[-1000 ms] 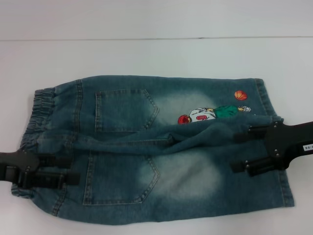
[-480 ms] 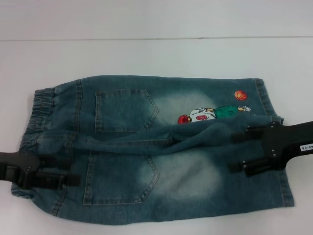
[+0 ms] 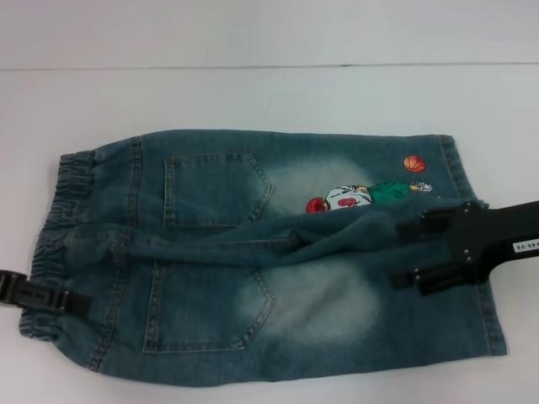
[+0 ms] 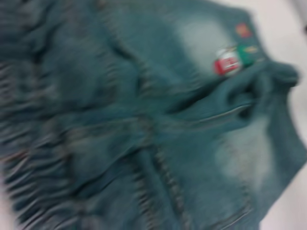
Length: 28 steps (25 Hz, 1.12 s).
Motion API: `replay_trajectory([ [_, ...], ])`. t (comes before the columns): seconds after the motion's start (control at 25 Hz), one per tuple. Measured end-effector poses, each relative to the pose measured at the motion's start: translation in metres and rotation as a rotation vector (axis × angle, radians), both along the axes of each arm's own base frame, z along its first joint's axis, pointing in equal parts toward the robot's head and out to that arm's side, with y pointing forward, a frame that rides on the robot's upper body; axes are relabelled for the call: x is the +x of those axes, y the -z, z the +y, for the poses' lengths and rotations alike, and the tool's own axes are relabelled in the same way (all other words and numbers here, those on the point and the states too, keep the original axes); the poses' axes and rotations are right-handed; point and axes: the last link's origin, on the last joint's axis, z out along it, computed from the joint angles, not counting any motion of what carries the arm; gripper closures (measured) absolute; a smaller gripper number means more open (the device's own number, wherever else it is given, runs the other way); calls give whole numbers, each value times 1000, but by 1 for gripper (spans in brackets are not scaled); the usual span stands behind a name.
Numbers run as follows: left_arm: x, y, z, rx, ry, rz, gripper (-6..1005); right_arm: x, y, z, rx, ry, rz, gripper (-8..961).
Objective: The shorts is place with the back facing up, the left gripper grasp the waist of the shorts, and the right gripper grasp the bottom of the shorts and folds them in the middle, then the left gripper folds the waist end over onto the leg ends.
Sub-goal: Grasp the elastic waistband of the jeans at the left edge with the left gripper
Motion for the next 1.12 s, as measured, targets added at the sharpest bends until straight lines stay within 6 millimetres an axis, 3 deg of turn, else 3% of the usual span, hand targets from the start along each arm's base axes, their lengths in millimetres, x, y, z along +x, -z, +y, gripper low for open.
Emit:
replay_trajectory([
  [0.32,-5,-6,13,-2,-189,127,227,-5,0,5,15,-35,-4,12],
  [0.52,-20,-10,19,53,-281,206,232,-7,0,9,27,-48,-12,12],
  [1.12,-30,-3,17,58,-358,221,247,-9,-1,12,36,-74,-20,11],
])
